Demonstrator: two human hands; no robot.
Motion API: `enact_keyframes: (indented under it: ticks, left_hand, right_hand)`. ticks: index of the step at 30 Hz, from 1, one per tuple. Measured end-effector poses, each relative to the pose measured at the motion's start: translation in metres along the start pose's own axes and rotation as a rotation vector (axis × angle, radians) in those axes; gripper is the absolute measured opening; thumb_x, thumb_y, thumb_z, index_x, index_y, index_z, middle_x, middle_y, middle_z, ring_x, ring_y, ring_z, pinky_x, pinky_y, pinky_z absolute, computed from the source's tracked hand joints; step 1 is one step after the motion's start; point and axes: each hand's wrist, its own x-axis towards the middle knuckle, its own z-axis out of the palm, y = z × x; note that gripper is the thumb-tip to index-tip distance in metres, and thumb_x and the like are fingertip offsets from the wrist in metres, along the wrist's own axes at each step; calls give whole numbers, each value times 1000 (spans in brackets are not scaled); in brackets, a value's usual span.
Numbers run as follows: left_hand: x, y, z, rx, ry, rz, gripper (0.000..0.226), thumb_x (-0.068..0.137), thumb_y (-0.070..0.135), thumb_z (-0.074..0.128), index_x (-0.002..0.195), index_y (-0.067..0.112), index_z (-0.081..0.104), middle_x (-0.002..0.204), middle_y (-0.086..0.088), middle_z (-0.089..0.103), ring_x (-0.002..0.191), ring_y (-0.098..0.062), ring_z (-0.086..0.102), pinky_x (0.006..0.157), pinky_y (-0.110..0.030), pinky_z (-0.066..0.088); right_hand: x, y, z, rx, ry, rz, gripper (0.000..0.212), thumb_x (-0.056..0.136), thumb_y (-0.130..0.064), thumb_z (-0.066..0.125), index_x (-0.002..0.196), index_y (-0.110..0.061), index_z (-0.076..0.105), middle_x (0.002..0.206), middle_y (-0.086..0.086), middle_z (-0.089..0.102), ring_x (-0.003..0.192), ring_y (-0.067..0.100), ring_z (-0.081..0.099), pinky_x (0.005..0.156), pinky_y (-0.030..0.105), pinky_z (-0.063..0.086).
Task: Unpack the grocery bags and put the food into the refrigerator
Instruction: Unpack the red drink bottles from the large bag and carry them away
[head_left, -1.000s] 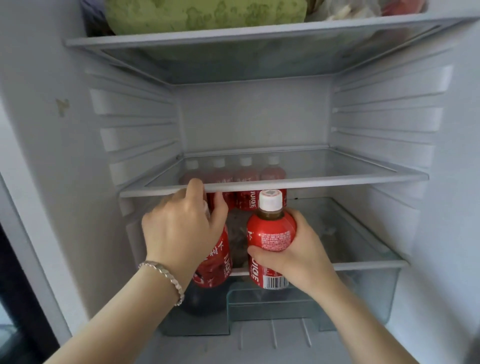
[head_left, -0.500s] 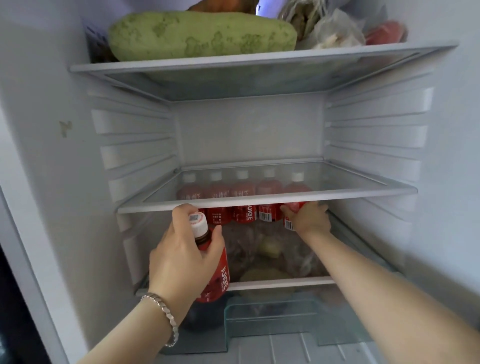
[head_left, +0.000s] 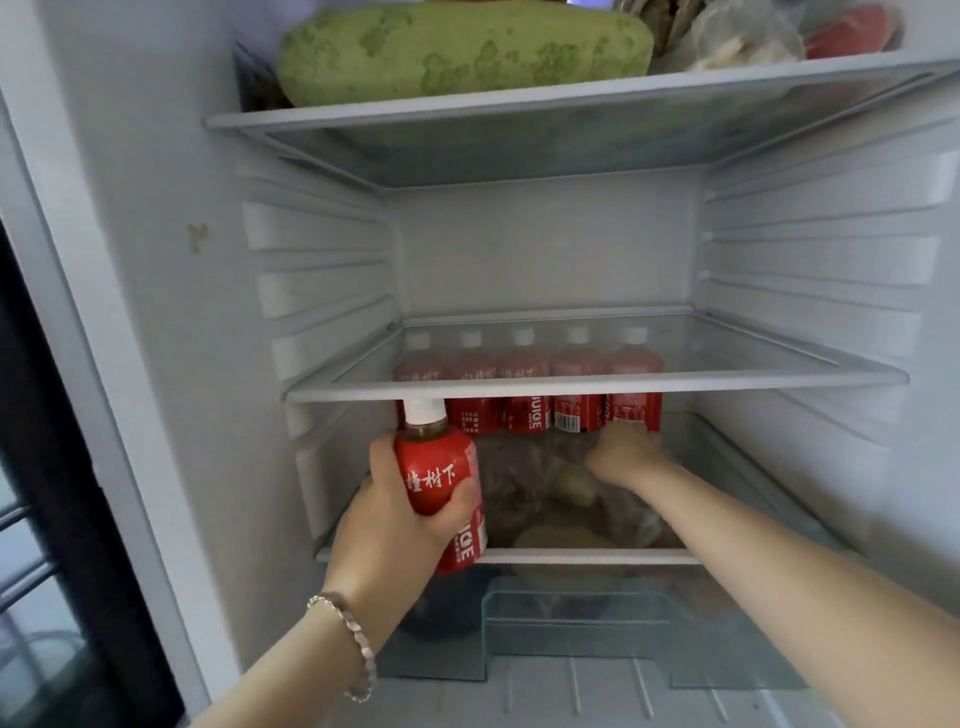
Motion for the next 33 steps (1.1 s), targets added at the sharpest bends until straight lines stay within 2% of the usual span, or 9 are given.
enact_keyframes:
  ticks: [4,8,12,15,19,26,28,31,33]
  left_hand:
    - [17,-1,1,45,-17,24,73,80,45,65,136,28,22,118,6,51,105,-17,57,84,-31,49]
    - [57,-17,7,136,25,-34,74,85,44,60,141,18,18,129,-7,52,112,-26,56,90,-38,48]
    - [89,-17,14,510,30,-78,72,88,52,51,135,6,23,126,-16,51,109,-30,57,85,-39,49]
    - [107,-8,21,810,8,-30,58,93,52,43,125,4,42,117,-14,58,102,-27,60,77,-34,48]
    - [127,-13,33,617,-35,-23,36,97,34,47,118,6,56,114,-11,63,106,-28,60,87,-37,48]
    - [132,-26,42,447,-7,-63,29,99,18,43,123,2,51,111,-13,63,101,-27,60,88,-35,46]
    - [126,-20,42,509,-56,-76,33,99,13,42,128,-2,45,118,-18,58,108,-30,57,91,-36,45]
    - [108,-11,46,731,-96,-92,61,95,11,46,142,-8,12,135,-26,37,122,-34,44,97,-38,42]
    - [99,-5,41,805,-142,-45,66,92,17,51,142,-3,14,139,-21,30,125,-32,37,99,-37,40]
  right_hand:
    - [-24,-20,12,7,-39,-145,39,88,-27,53,125,-14,53,137,14,44,130,36,36,108,49,33]
    - [-55,-27,16,52,-44,-296,26,89,-26,53,111,-19,64,116,1,61,111,24,56,95,40,48]
    - [-72,-21,14,9,54,-361,18,91,-24,53,103,-22,68,107,-3,67,98,17,61,84,31,52]
    - [-71,-19,16,-44,88,-412,20,91,-23,52,99,-19,70,103,-1,68,95,17,61,80,30,51]
    - [-70,-19,20,-77,117,-460,18,91,-23,51,92,-19,69,98,-1,66,90,15,60,78,27,51]
    - [-71,-17,21,-37,96,-448,14,92,-25,54,91,-20,67,97,-4,63,88,10,60,84,25,51]
    - [-72,-19,20,-38,92,-437,13,93,-26,54,92,-21,66,97,-4,63,88,9,60,84,23,50]
    - [-74,-21,19,-58,88,-413,13,92,-26,55,92,-21,67,98,-4,63,89,10,59,83,22,49]
    - [-77,-23,17,-75,85,-406,14,91,-24,55,92,-20,68,100,-3,63,91,12,59,84,25,49]
